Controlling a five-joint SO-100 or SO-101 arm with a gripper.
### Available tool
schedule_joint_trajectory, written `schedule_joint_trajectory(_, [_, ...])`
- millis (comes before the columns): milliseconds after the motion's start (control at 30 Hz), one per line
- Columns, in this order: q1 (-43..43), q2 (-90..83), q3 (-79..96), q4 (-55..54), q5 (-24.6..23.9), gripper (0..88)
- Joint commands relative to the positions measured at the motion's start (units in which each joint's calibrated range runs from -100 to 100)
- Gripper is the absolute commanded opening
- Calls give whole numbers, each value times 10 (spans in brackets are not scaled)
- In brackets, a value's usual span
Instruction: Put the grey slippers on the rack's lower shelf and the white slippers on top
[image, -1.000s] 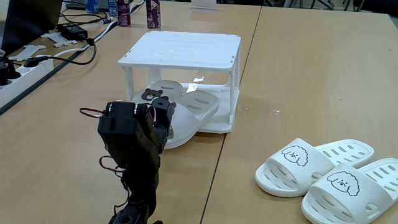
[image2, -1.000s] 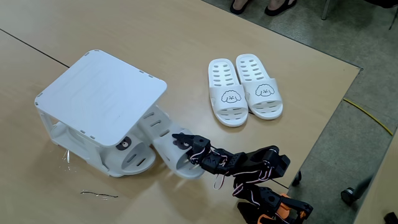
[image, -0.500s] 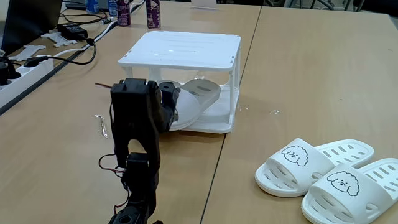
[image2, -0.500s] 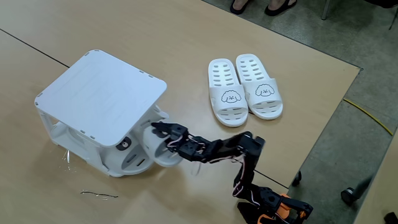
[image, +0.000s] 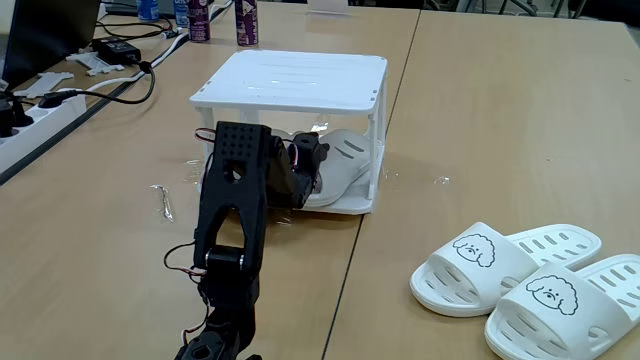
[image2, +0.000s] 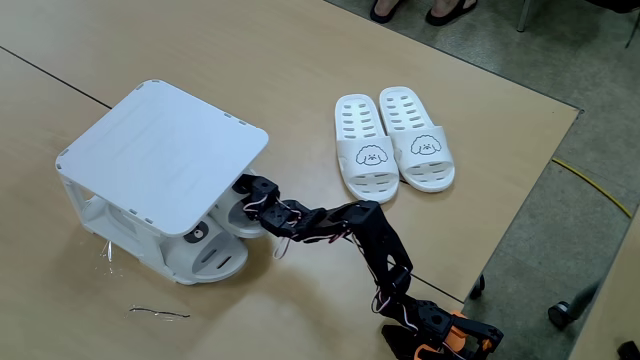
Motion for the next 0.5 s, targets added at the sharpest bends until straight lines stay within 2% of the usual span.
schedule_joint_trajectory(0, [-1,18,-116,52,4,8])
schedule_joint_trajectory(467, [-15,12,-166,194,4,24])
